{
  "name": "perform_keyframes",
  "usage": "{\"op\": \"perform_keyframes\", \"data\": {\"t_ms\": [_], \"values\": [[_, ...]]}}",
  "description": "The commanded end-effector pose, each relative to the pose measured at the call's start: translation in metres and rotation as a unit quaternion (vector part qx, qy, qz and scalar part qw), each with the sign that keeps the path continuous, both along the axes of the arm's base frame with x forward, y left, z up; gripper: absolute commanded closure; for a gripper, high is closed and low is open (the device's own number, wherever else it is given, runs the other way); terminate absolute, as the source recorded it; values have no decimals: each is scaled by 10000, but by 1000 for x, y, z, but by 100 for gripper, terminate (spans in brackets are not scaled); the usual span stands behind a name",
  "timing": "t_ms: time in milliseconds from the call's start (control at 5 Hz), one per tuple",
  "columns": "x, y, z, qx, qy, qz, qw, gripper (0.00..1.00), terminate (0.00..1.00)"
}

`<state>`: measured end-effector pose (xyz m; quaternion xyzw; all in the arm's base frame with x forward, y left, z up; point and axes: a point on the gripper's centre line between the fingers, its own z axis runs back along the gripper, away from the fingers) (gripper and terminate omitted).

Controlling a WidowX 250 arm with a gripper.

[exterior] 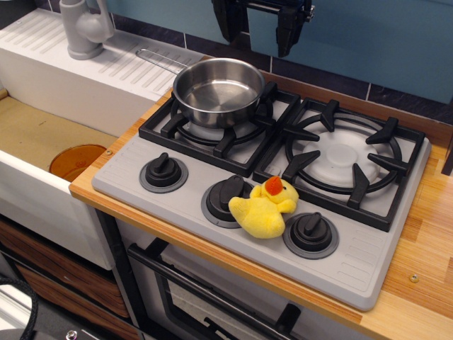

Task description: Put pot or pan on stove and put stuffedduck in pot or pan

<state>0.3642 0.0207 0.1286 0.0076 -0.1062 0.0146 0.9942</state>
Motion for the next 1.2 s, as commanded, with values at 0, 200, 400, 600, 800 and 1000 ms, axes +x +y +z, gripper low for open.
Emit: {"op": "perform_keyframes", "data": {"t_ms": [0,200,400,600,800,1000], "values": [[0,0,0,0,0,0,10000,0,0],[1,-1,-16,108,-158,-7,9998,0,0],[4,0,-31,93,-294,-73,9995,0,0],[4,0,-45,67,-464,-115,9988,0,0],[2,0,-54,105,-542,-99,9984,0,0],[0,0,-63,94,-609,-99,9981,0,0]]}}
